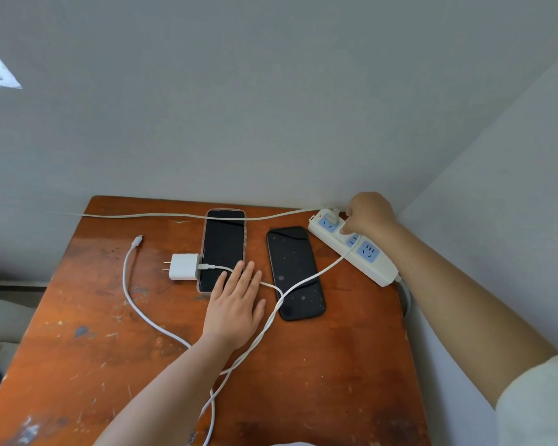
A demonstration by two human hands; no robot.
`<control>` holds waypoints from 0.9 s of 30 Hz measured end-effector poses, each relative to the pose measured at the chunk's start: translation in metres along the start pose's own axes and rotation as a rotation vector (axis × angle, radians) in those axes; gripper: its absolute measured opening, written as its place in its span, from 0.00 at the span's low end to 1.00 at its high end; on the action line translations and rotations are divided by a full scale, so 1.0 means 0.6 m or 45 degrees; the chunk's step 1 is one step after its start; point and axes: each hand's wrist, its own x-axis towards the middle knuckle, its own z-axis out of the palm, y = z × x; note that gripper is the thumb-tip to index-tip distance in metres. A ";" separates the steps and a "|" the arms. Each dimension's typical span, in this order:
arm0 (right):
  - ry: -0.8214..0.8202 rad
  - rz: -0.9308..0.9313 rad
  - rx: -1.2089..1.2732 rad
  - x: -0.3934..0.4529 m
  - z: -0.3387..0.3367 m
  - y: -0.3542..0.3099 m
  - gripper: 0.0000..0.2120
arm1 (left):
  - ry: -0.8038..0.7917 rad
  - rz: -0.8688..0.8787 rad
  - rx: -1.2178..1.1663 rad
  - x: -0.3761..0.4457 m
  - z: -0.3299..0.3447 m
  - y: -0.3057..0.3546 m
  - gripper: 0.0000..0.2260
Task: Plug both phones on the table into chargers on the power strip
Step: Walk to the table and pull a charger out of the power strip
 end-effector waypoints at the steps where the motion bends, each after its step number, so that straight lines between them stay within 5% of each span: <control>1: -0.024 0.002 0.006 0.002 -0.004 -0.003 0.17 | -0.004 -0.002 0.013 0.001 -0.001 0.000 0.27; 6: -0.081 0.024 0.016 0.014 -0.009 -0.014 0.19 | -0.041 -0.004 0.042 0.000 -0.003 0.001 0.26; 14: 0.093 -0.003 -0.056 -0.004 0.016 -0.025 0.07 | -0.149 -0.024 0.025 0.000 -0.015 0.003 0.32; 20: -0.062 0.011 0.002 0.004 -0.010 -0.016 0.20 | -0.145 -0.030 0.023 0.001 -0.015 0.003 0.32; 27: 0.124 -0.013 -0.036 -0.008 0.018 -0.006 0.23 | -0.120 -0.031 -0.013 0.001 -0.014 0.001 0.33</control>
